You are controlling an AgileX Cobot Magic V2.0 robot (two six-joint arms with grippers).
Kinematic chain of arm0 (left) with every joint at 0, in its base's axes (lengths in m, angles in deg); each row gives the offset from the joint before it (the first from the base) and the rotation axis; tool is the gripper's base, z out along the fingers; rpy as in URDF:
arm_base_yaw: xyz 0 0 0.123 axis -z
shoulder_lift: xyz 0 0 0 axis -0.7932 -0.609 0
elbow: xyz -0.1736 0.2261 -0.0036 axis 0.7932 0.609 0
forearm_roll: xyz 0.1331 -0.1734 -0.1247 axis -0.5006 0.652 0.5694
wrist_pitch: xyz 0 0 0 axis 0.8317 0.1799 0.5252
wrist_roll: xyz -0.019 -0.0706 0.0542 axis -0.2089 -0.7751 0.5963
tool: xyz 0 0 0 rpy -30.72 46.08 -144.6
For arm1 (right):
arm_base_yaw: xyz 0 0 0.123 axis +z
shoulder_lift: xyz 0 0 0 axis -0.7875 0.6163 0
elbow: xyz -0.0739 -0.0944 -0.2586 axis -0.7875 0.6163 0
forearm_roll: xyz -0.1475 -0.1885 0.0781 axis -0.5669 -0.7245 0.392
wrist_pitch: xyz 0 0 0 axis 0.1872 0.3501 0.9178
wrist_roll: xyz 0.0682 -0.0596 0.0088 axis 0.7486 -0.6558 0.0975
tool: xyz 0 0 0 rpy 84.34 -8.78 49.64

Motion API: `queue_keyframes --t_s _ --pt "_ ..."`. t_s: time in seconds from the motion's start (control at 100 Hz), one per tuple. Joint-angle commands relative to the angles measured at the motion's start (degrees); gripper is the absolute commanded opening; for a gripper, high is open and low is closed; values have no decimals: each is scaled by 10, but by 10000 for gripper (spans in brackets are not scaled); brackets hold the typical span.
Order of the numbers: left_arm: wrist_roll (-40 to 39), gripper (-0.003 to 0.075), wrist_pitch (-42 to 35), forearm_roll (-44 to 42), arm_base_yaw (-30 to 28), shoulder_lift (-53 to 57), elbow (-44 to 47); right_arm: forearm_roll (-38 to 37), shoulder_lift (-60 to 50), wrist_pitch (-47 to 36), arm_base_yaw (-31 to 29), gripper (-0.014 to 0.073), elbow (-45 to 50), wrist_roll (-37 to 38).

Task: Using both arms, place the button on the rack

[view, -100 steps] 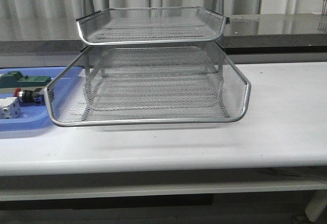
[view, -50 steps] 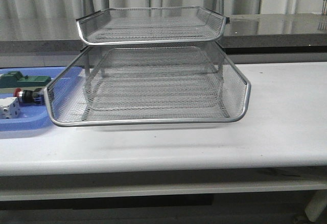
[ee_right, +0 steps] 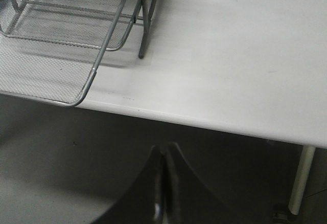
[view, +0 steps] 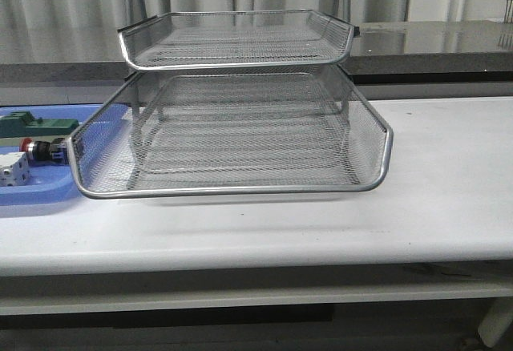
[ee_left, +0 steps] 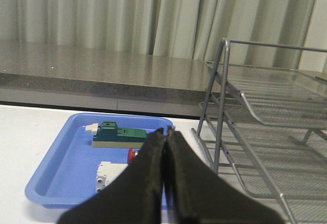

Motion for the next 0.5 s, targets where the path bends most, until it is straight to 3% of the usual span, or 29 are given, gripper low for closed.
queue_keyframes --t_s 0.0,0.28,0.49 --pt "-8 -21 -8 19 -1 -43 -59 -2 2 -34 0 -68 -18 -1" --pt "-4 -21 171 17 -1 -253 -260 -2 2 -34 0 -68 -18 -1" --pt "75 -21 285 14 -1 -428 -400 -2 2 -34 0 -68 -18 -1"
